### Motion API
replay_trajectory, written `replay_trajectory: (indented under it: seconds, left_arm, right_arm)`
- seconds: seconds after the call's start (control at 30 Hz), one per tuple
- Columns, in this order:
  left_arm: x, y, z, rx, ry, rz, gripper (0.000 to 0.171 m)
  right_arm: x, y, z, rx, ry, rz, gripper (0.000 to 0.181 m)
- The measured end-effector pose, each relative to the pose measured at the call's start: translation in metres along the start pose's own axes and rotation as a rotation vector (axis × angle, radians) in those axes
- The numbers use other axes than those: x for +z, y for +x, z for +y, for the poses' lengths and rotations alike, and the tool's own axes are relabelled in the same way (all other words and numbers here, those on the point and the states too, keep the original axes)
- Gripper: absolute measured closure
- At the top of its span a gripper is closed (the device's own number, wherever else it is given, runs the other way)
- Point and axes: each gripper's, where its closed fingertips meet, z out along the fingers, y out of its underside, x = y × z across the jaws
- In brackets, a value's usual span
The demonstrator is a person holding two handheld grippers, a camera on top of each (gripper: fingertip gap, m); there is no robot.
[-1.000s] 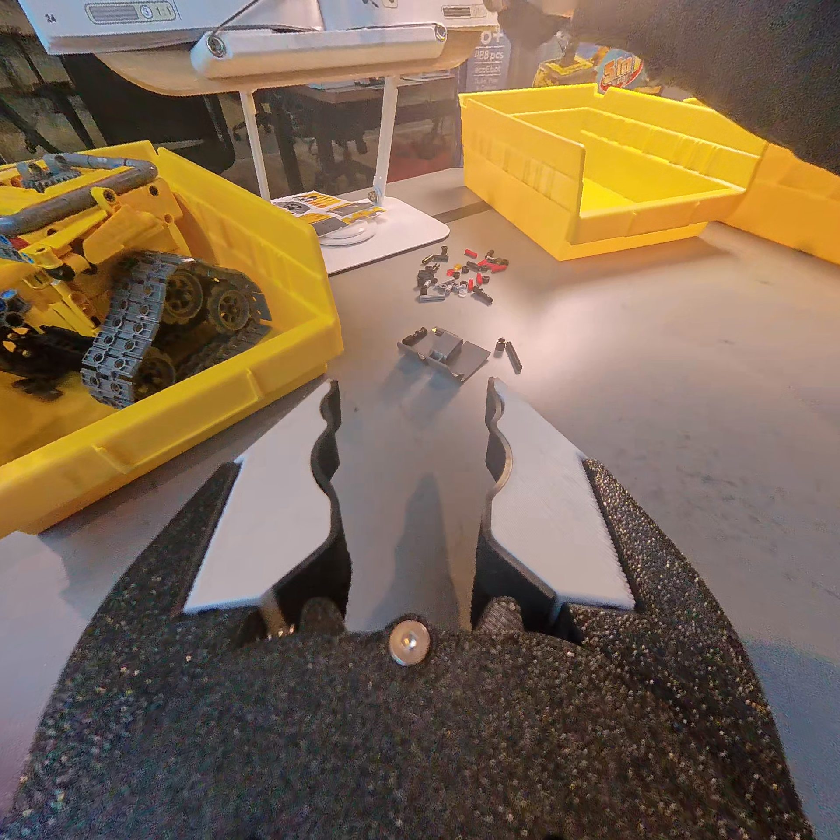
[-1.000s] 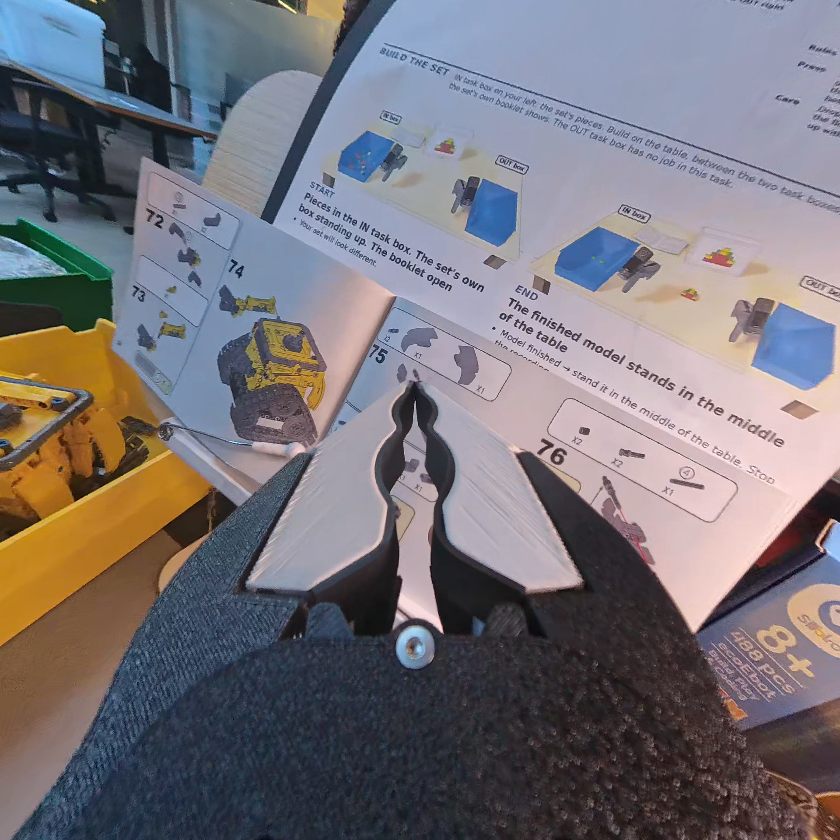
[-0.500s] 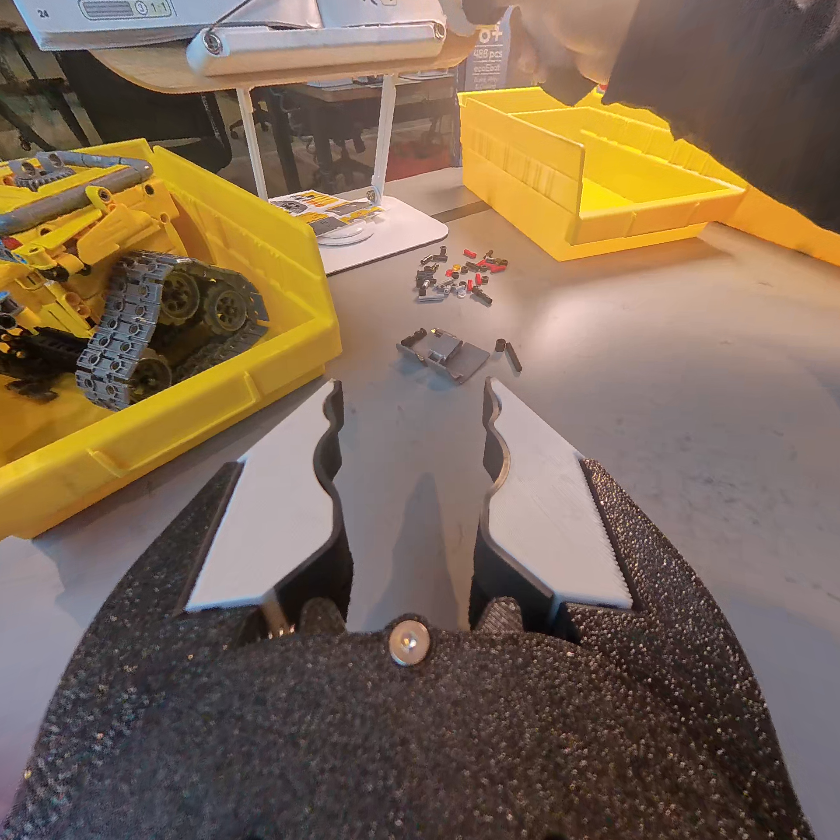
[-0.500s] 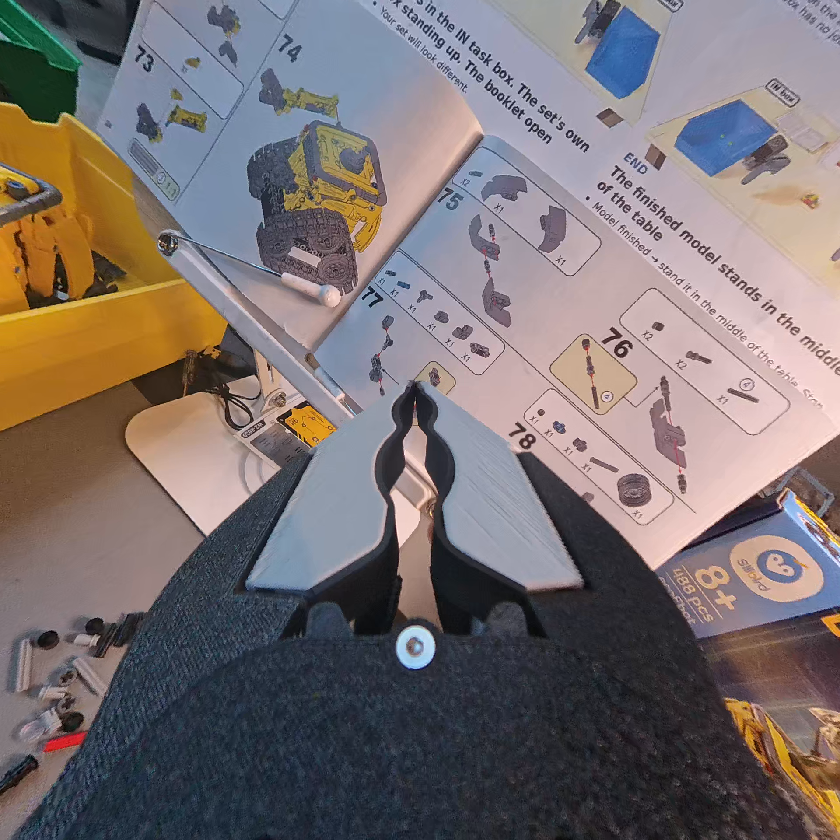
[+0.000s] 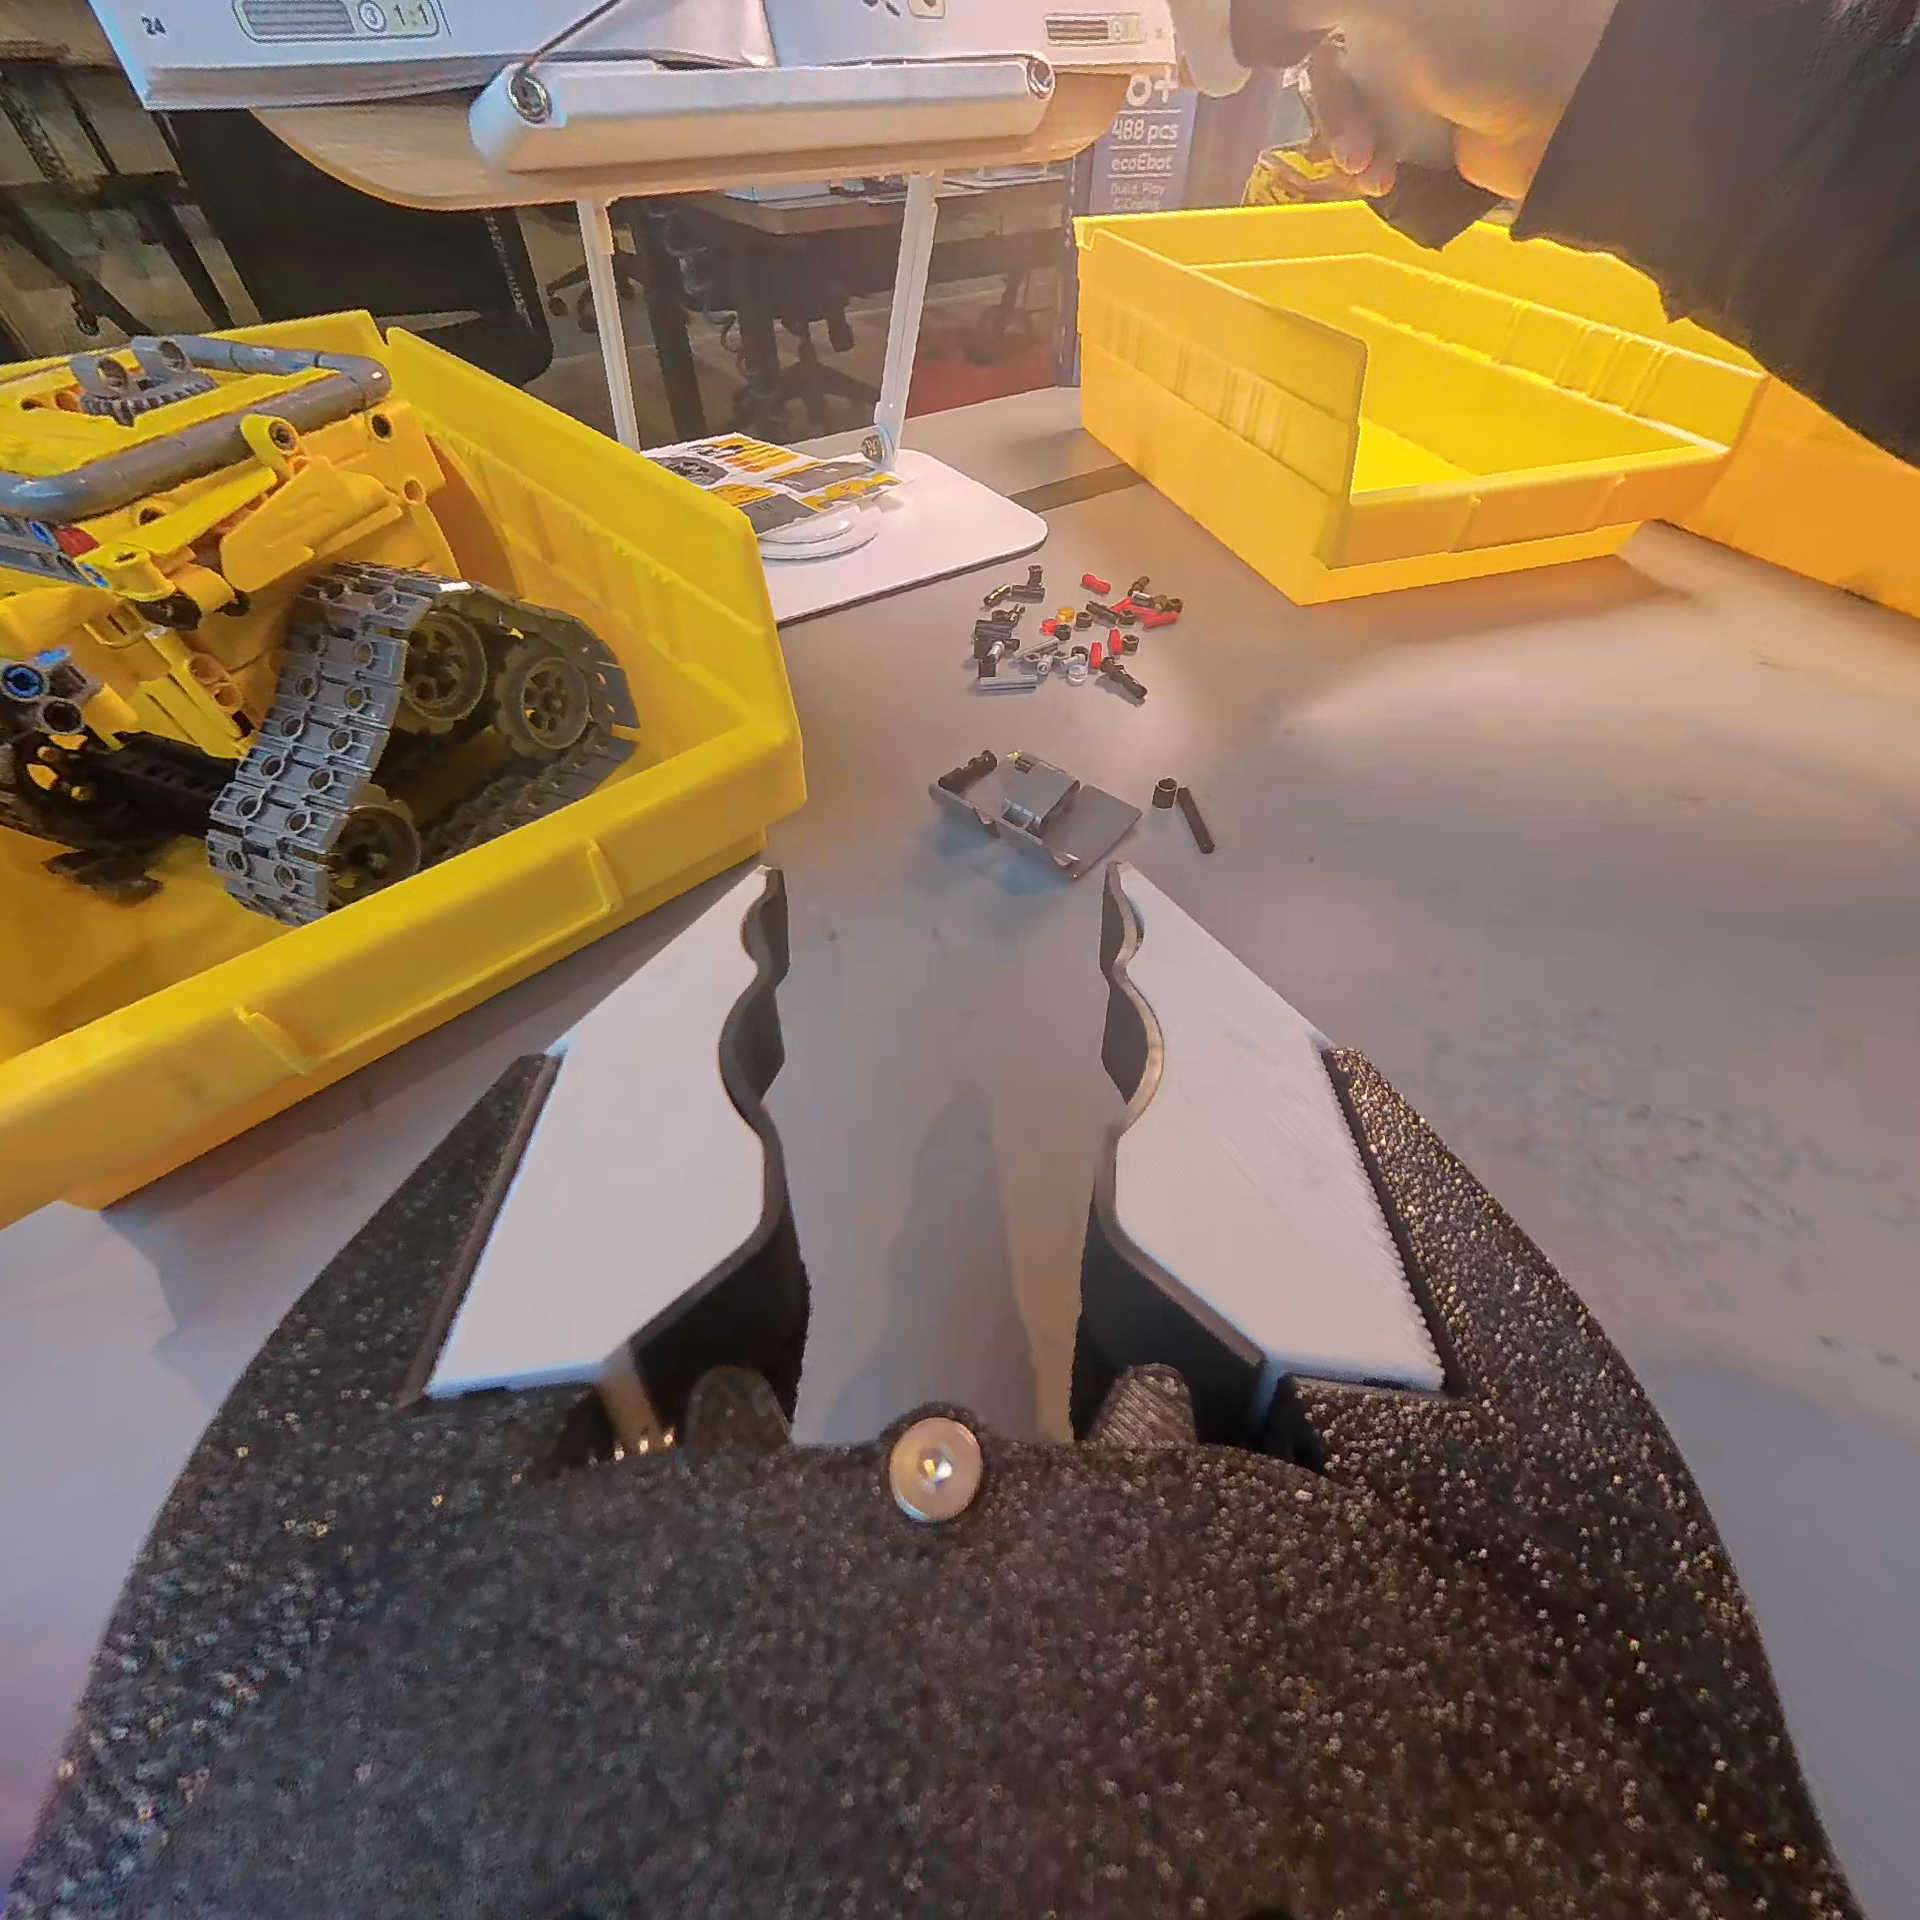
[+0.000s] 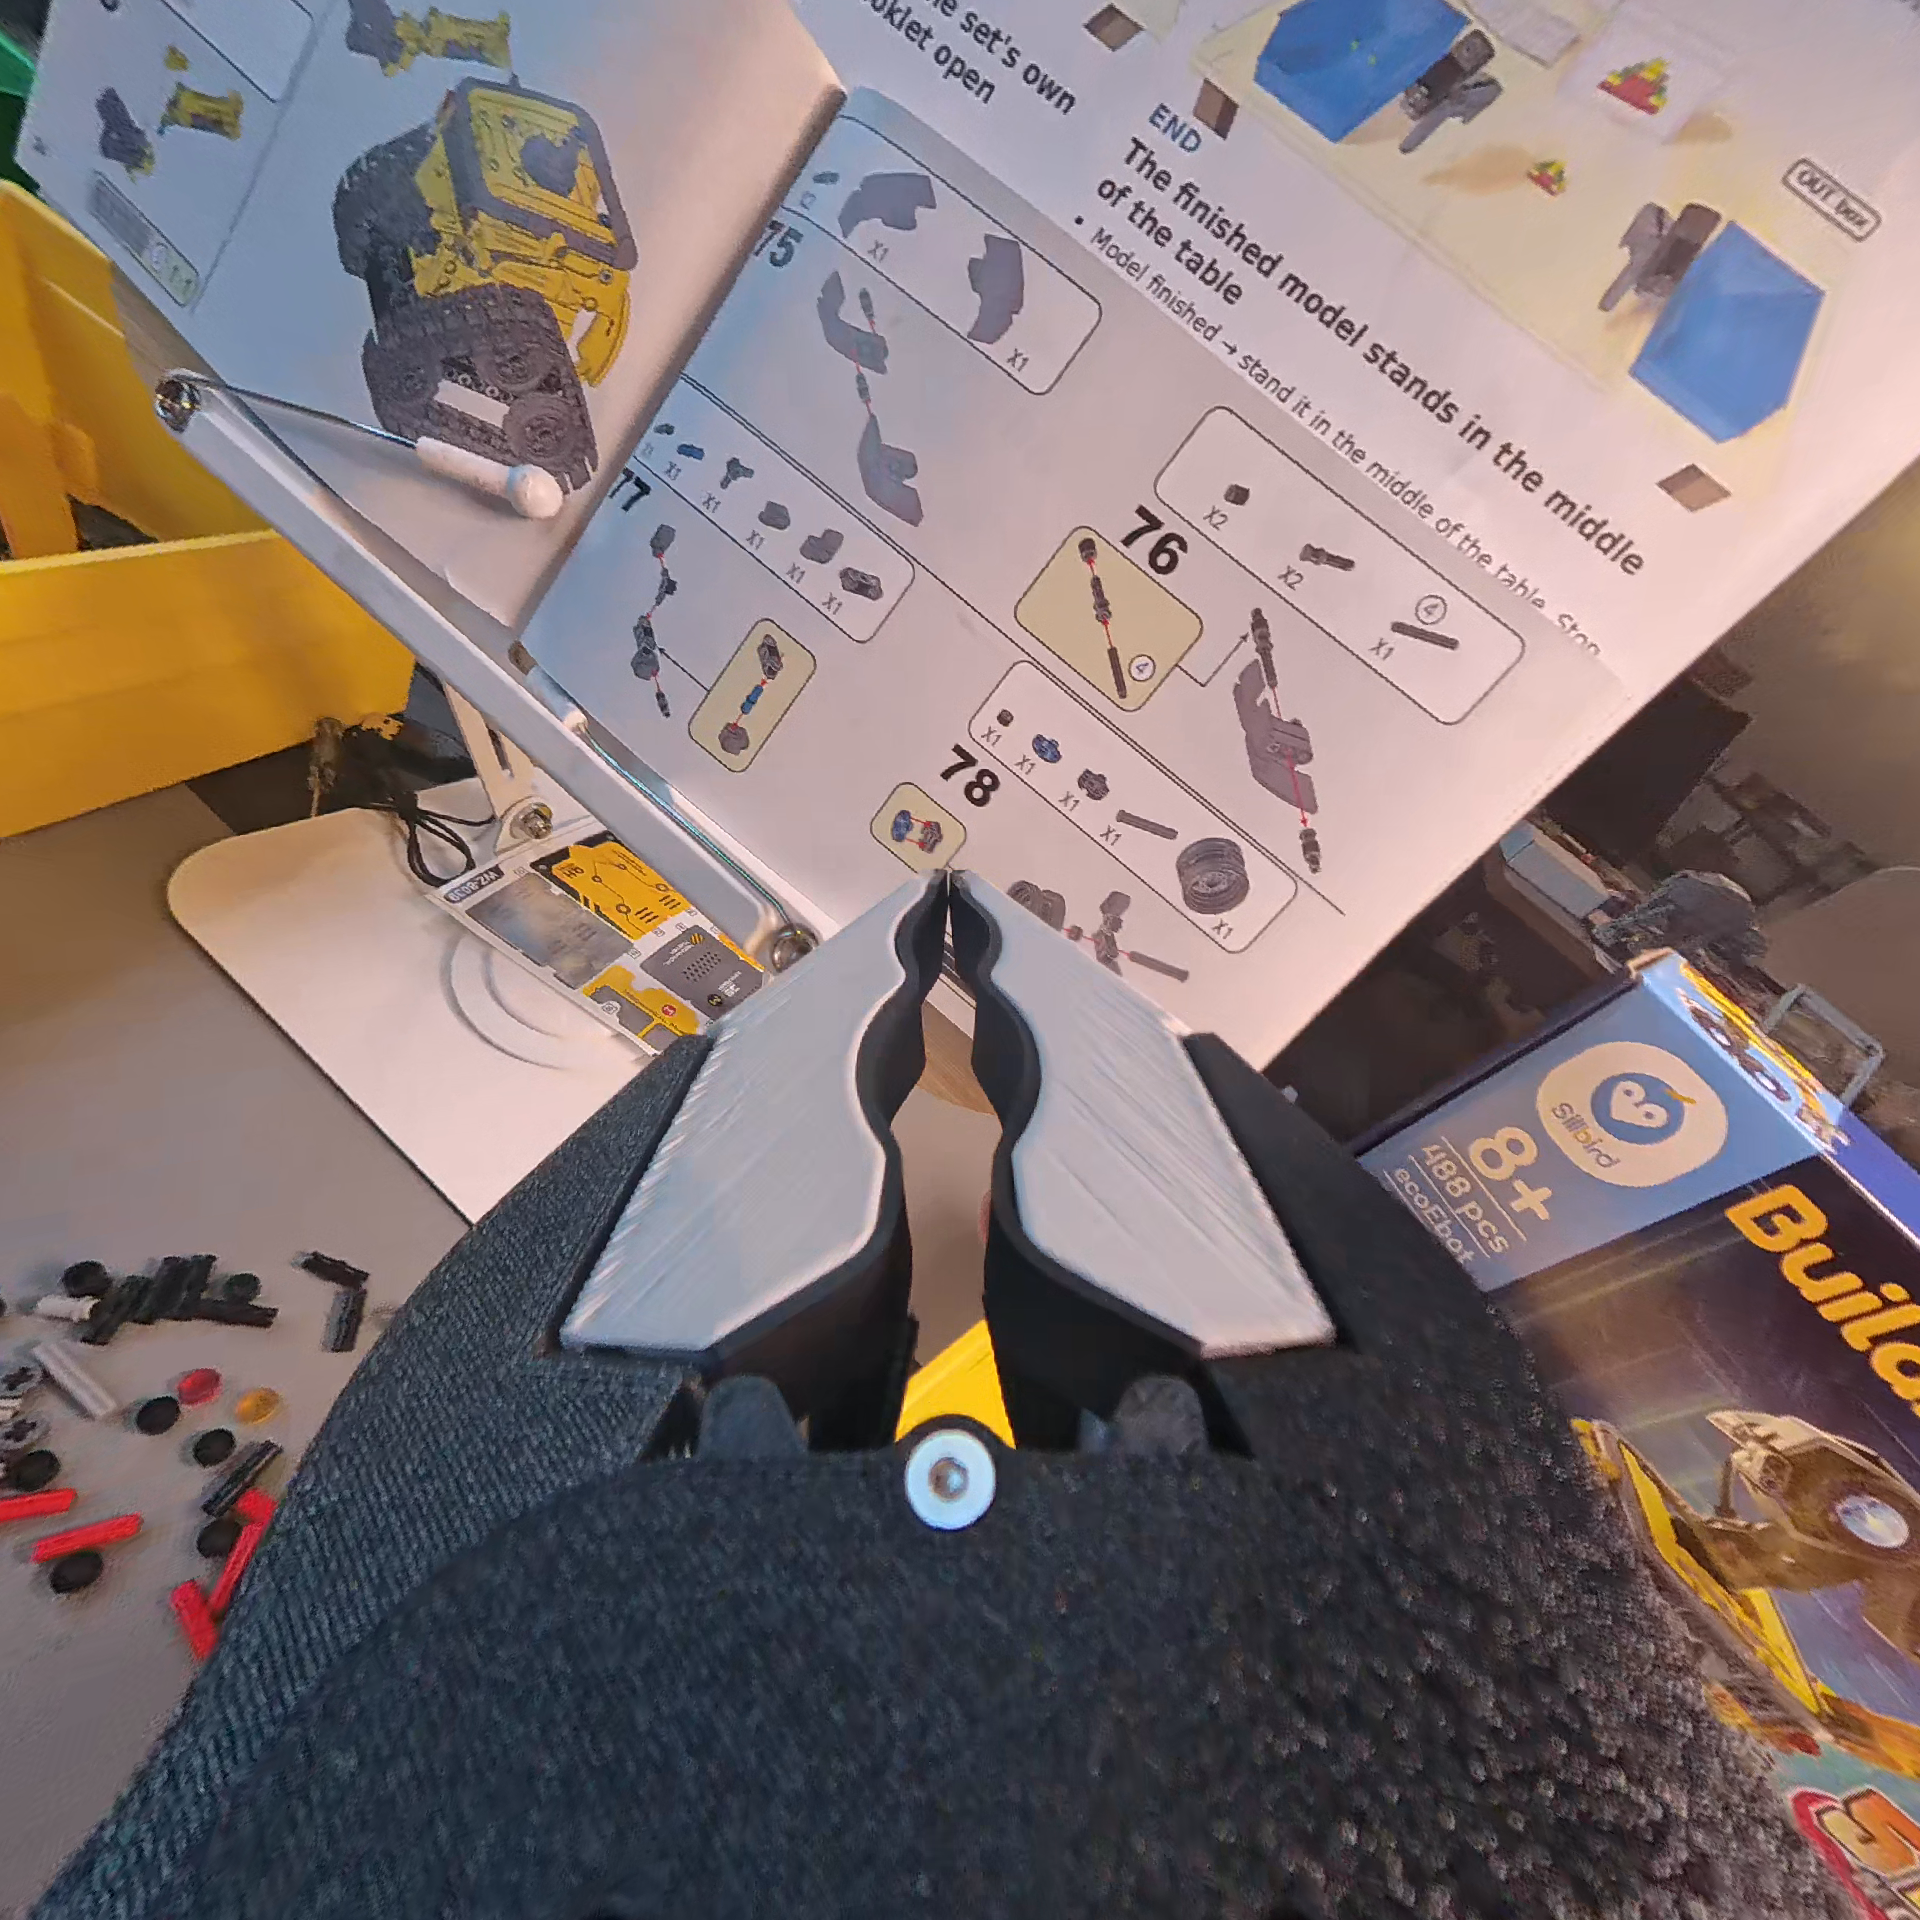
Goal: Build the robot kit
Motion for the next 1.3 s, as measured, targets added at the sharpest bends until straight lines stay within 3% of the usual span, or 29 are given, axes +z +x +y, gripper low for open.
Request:
replay_trajectory:
  seconds: [0.63,0.83,0.93,1.07,1.3]
  left_arm:
    - [0.0,-0.004,0.0,-0.014,0.0,-0.008,0.112]
    - [0.0,-0.005,0.0,-0.019,-0.003,-0.009,0.115]
    - [0.001,-0.005,0.001,-0.022,-0.007,-0.007,0.117]
    - [0.001,-0.006,0.001,-0.025,-0.01,-0.008,0.117]
    - [0.001,-0.006,0.002,-0.027,-0.015,-0.008,0.117]
  right_arm:
    - [-0.005,0.058,-0.016,0.138,0.1,0.073,0.17]
    - [-0.007,0.065,-0.023,0.11,0.137,0.078,0.17]
    - [-0.008,0.065,-0.029,0.089,0.184,0.084,0.179]
    - [0.003,0.059,-0.016,0.049,0.111,0.091,0.18]
    - [0.001,0.057,-0.015,0.061,0.114,0.091,0.181]
